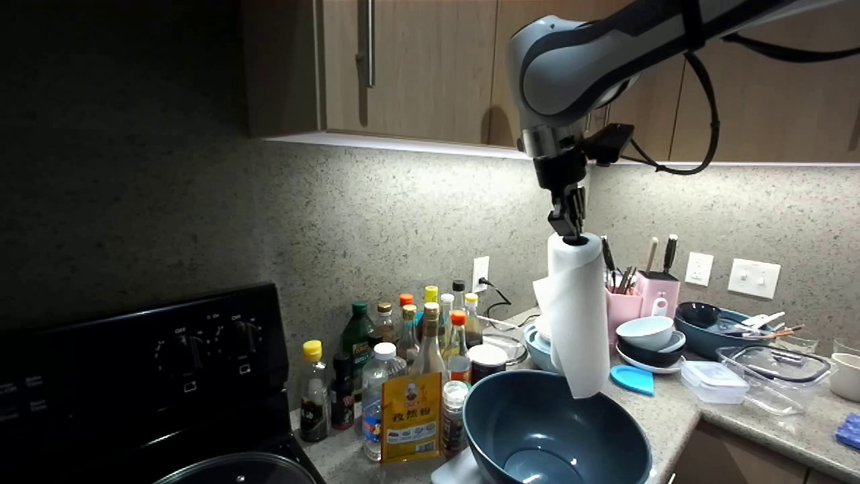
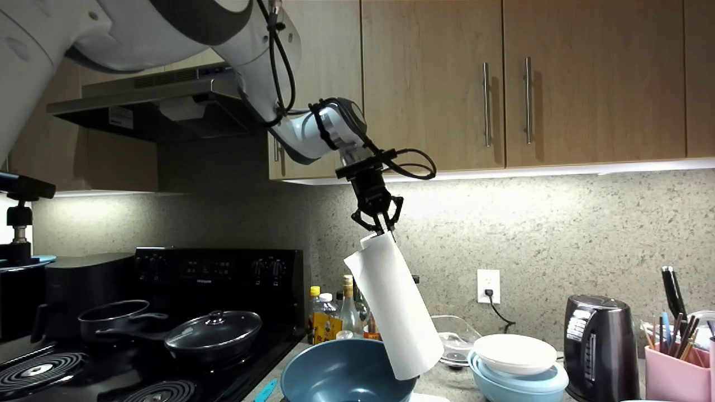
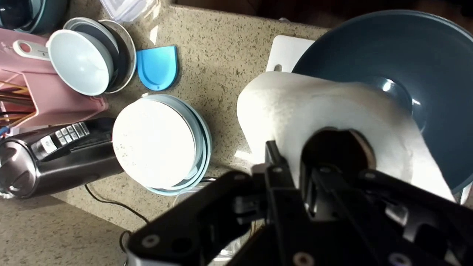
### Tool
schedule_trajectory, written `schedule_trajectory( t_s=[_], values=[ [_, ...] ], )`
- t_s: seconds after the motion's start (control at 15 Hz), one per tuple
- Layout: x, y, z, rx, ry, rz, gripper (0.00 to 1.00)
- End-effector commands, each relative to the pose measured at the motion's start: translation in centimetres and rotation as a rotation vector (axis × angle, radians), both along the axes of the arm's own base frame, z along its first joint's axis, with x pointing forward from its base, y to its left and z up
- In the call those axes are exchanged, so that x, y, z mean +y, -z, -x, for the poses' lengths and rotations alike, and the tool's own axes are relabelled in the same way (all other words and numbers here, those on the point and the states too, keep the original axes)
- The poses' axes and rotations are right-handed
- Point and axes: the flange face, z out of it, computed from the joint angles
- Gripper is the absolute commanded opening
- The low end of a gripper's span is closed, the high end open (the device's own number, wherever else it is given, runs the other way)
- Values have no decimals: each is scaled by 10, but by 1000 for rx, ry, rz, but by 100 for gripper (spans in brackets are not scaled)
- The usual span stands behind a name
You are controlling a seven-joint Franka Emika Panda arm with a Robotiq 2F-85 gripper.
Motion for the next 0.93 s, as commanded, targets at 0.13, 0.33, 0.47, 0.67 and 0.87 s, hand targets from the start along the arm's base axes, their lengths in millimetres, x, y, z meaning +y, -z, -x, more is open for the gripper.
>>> schedule_trajectory(
  t_s=[0.13, 0.33, 0.47, 0.67, 0.87],
  values=[
    [14, 16, -21, 9, -1, -18, 3],
    [18, 22, -24, 16, 0, -20, 3],
    [23, 20, -21, 22, -10, -21, 3],
    [37, 12, -11, 55, -86, -69, 3],
    [54, 6, -5, 69, -144, -110, 3]
  ],
)
